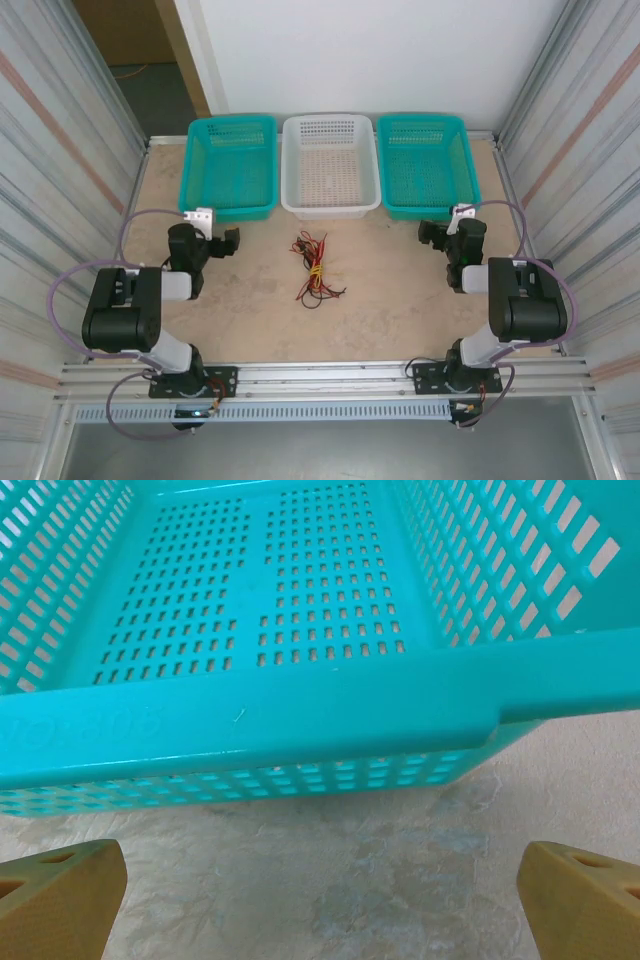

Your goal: Untangle the cables

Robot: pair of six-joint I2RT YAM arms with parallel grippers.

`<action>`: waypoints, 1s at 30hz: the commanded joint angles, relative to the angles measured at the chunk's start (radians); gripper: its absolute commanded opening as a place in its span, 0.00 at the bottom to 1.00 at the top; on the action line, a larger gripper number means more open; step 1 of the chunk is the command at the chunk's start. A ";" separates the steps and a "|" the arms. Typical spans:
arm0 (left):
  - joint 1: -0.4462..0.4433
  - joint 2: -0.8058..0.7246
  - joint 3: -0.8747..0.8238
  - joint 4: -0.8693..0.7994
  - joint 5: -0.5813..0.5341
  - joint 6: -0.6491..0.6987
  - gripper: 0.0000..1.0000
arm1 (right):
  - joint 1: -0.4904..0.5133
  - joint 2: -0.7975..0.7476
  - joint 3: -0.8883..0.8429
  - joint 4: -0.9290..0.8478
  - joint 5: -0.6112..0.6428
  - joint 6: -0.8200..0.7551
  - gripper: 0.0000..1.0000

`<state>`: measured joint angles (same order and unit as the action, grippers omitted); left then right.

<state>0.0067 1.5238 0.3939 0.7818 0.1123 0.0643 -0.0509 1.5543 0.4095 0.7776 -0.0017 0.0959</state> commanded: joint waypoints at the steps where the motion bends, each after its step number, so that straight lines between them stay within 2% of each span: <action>1: 0.006 -0.011 0.022 0.002 0.022 0.008 0.99 | 0.005 -0.014 0.002 0.013 -0.003 -0.010 0.99; 25: -0.001 -0.010 0.026 -0.006 0.011 0.011 0.98 | 0.004 -0.014 0.003 0.011 -0.007 -0.008 0.99; 30: -0.001 -0.014 0.020 0.003 0.012 0.011 0.93 | 0.005 -0.028 0.014 -0.018 0.021 0.000 0.99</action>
<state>0.0067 1.5238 0.4019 0.7811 0.1154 0.0650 -0.0509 1.5536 0.4095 0.7765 -0.0002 0.0959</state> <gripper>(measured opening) 0.943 0.989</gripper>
